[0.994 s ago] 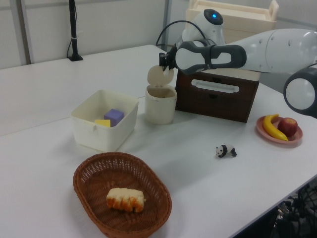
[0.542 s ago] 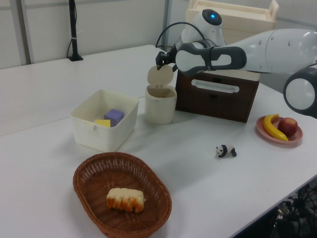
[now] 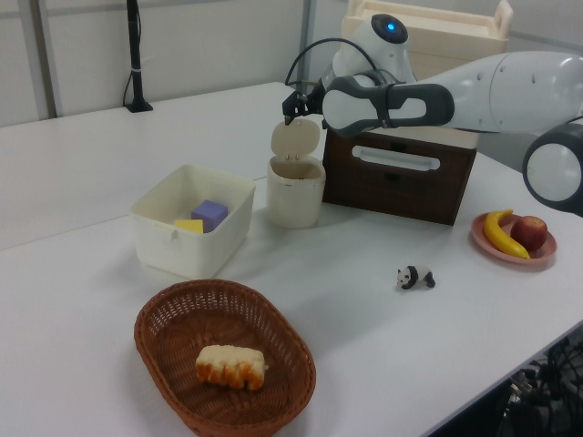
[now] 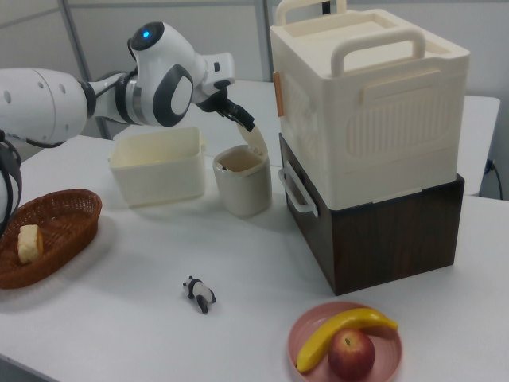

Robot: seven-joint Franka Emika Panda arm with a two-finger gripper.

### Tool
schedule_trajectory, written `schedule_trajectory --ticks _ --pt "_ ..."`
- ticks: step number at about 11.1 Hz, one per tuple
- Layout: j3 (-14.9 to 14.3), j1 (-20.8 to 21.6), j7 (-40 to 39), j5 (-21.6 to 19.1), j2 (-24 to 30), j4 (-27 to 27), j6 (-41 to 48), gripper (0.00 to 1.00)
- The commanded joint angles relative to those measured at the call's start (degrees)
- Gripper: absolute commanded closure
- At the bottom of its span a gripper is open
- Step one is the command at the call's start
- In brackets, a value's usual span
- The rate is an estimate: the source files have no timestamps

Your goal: Grab it up and put it in the trash

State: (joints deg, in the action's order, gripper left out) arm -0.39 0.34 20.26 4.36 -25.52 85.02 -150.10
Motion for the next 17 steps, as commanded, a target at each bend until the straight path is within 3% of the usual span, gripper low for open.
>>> schedule_trajectory --ticks 1,2,5,7,9,11,12,17 --pt "0.3 1.4 -0.1 0.8 7.8 2.3 19.5 0.0" --pt "1.2 1.6 -2.7 0.8 10.1 2.3 29.1 0.0" --pt "1.4 1.5 -23.6 0.4 16.8 1.7 60.6 0.0" --pt "1.4 1.2 -26.6 0.2 20.5 2.3 68.6 0.0" --pt "1.1 0.8 -26.2 -1.0 24.4 5.8 67.3 0.0" --pt "1.1 0.8 -24.1 -2.3 31.5 16.5 57.1 0.0" --pt "1.0 1.0 -22.9 -2.3 33.4 19.1 54.9 0.0" --pt "0.8 1.0 -16.5 -3.6 32.6 18.8 48.3 0.0"
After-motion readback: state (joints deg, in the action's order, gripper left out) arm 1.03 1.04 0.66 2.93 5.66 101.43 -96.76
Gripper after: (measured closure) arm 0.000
